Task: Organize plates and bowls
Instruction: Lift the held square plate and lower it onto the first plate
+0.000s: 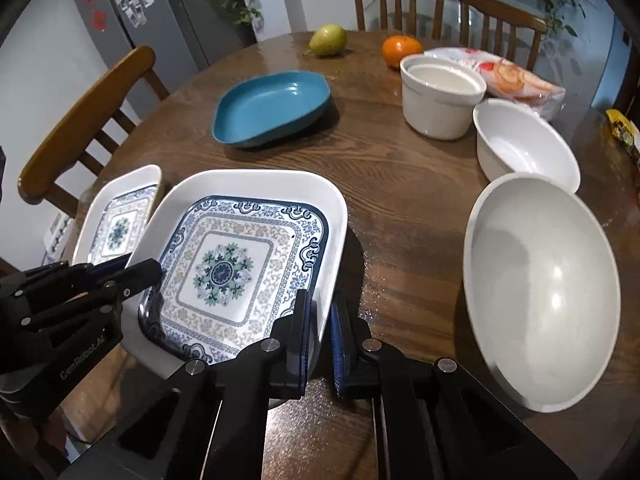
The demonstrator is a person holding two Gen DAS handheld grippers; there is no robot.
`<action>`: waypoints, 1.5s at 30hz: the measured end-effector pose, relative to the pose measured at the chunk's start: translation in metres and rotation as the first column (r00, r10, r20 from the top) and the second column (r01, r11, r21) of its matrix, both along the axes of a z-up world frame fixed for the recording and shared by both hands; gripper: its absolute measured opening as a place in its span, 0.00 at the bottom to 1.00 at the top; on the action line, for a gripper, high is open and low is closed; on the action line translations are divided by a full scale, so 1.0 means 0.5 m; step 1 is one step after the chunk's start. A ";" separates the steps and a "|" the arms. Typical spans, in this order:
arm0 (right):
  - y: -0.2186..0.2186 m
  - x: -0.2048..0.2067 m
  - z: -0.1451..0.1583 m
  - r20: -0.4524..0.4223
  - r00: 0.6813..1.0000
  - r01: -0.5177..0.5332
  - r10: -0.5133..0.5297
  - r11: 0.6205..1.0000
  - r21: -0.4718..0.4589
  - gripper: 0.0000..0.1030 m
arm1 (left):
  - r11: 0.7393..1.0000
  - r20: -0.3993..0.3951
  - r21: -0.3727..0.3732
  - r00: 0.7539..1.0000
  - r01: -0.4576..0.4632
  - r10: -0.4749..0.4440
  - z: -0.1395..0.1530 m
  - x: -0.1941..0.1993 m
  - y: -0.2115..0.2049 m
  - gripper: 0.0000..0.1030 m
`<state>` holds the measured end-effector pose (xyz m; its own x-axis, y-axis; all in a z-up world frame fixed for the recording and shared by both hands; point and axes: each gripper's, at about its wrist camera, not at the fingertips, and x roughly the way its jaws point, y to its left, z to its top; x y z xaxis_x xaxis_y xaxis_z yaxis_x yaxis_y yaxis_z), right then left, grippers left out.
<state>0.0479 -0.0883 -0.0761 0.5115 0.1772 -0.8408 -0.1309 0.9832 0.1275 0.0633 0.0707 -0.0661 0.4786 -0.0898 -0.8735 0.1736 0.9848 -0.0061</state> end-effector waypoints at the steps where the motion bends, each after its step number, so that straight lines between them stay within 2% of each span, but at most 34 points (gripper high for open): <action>1: 0.000 -0.005 0.005 0.008 1.000 -0.002 0.002 1.000 0.002 0.11 | 1.000 0.008 -0.002 1.000 -0.004 0.004 0.006 -0.004 0.001 0.13; 12: -0.002 -0.041 0.067 0.087 0.996 -0.020 0.019 1.000 0.004 0.11 | 1.000 0.105 0.003 0.994 -0.026 0.025 0.068 -0.040 0.002 0.13; 21: 0.026 -0.045 0.093 0.125 0.990 -0.060 0.058 0.998 0.010 0.11 | 0.997 0.145 0.017 0.987 -0.071 0.068 0.093 -0.053 0.024 0.13; 35: 0.096 -0.031 0.106 0.142 0.980 -0.143 0.140 0.990 0.007 0.11 | 0.984 0.169 0.022 0.971 -0.174 0.168 0.101 -0.056 0.101 0.13; 45: 0.186 0.009 0.094 0.129 0.966 -0.227 0.225 0.974 0.001 0.11 | 0.964 0.160 0.029 0.954 -0.263 0.255 0.085 -0.040 0.174 0.13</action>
<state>0.0524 0.0047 -0.0289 0.5595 0.3130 -0.7675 -0.3656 0.9242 0.1103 0.0434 0.1575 -0.0234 0.6079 0.0966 -0.7881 -0.0928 0.9944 0.0503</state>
